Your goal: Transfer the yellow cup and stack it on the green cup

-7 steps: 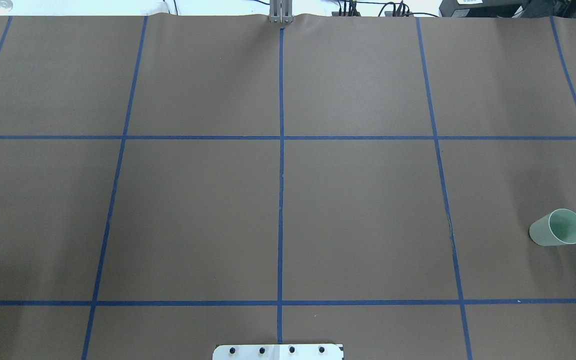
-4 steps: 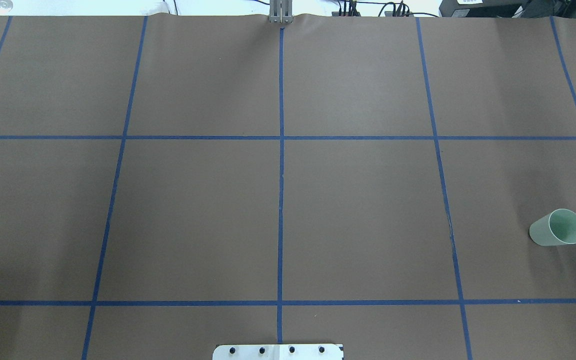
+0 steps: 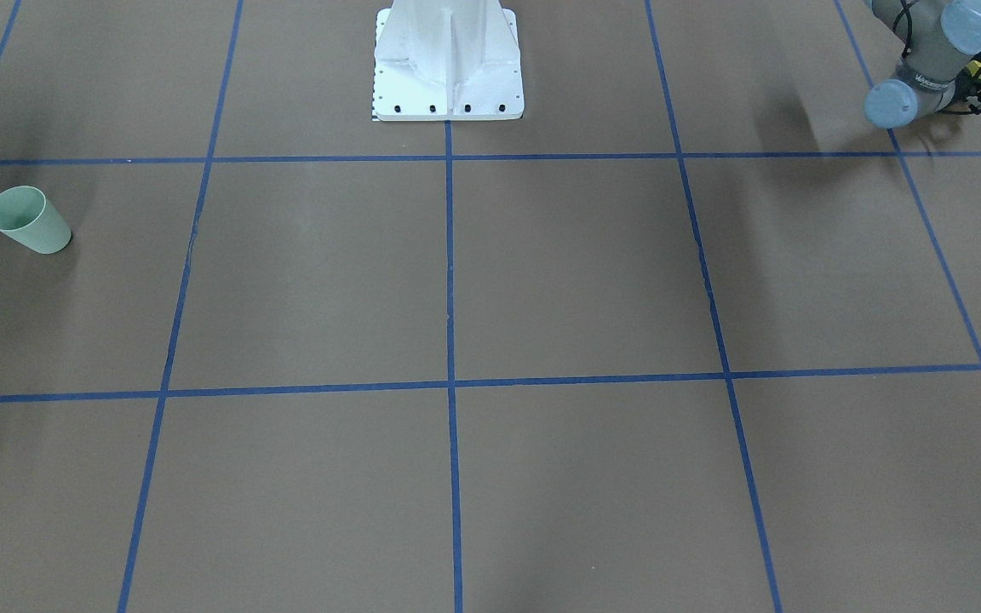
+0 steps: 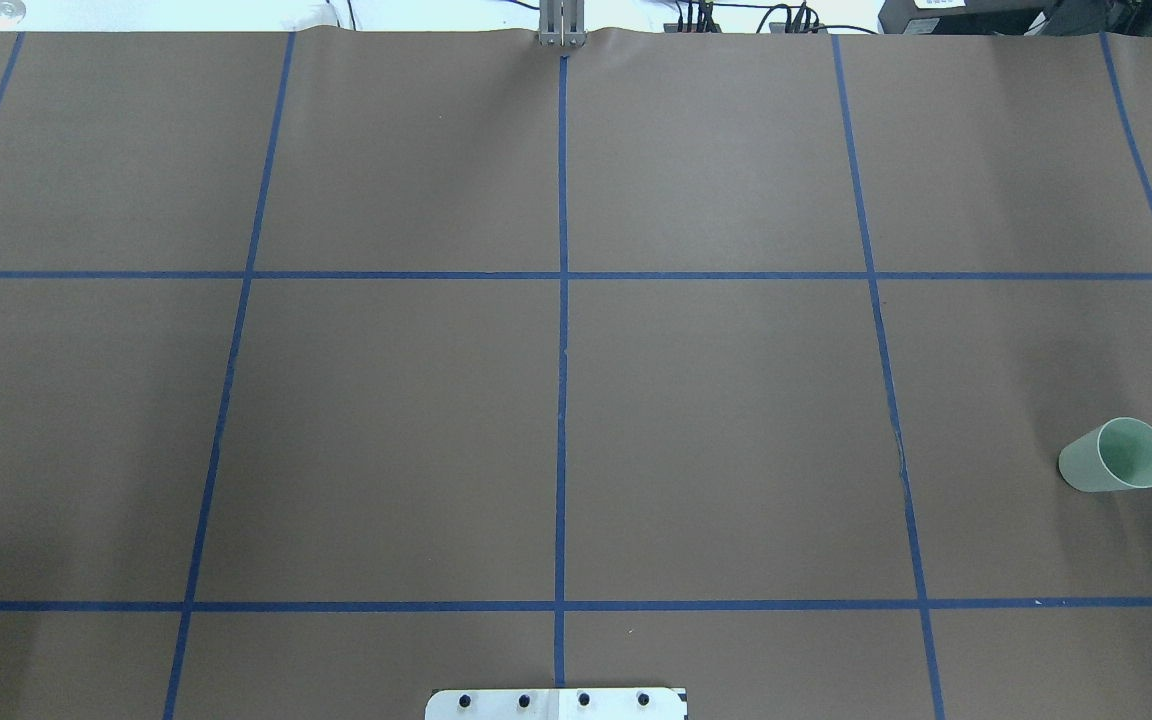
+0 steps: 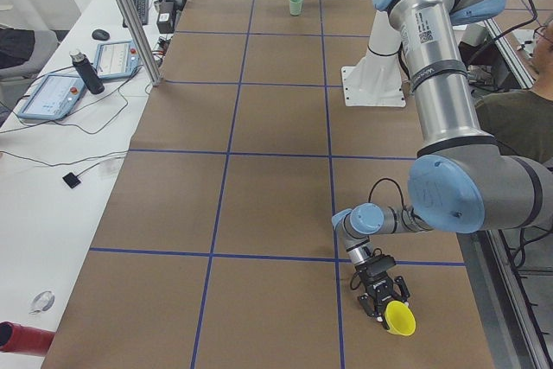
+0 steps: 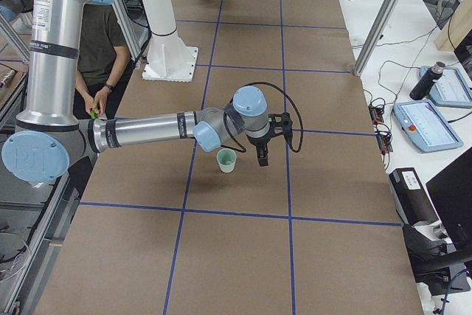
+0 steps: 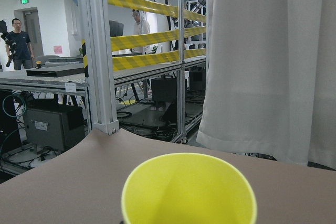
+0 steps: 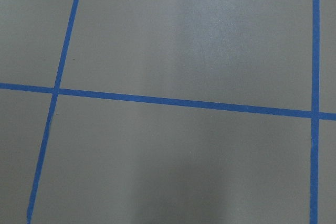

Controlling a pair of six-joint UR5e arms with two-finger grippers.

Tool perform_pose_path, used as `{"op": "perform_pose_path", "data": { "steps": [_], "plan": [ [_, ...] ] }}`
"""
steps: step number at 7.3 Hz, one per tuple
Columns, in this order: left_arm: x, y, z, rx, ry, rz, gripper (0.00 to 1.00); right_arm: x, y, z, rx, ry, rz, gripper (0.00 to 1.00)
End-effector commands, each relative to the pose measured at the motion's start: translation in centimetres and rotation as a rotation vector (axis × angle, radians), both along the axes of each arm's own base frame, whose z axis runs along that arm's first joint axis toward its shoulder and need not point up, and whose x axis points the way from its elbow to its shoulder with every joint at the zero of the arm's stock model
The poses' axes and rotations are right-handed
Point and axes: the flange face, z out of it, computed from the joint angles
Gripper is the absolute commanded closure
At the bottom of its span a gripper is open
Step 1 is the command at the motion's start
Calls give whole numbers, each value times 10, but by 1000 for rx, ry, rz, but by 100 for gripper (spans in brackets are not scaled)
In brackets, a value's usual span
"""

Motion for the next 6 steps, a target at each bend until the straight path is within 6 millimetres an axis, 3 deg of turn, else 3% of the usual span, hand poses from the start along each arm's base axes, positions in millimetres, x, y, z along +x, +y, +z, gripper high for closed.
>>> {"op": "perform_pose_path", "data": {
  "steps": [1,3,5,6],
  "plan": [
    [-19,5,4,-9,-9,19,40,0,3,-1,-3,-4,2,0],
    [-43,9,3,-16,-8,61,40,0,4,0,-17,-11,1,0],
    [-73,3,-29,48,33,190,39,0,4,2,-33,-14,10,0],
    [-63,-1,-36,44,86,218,39,0,3,3,-51,-16,20,0]
  ]
}}
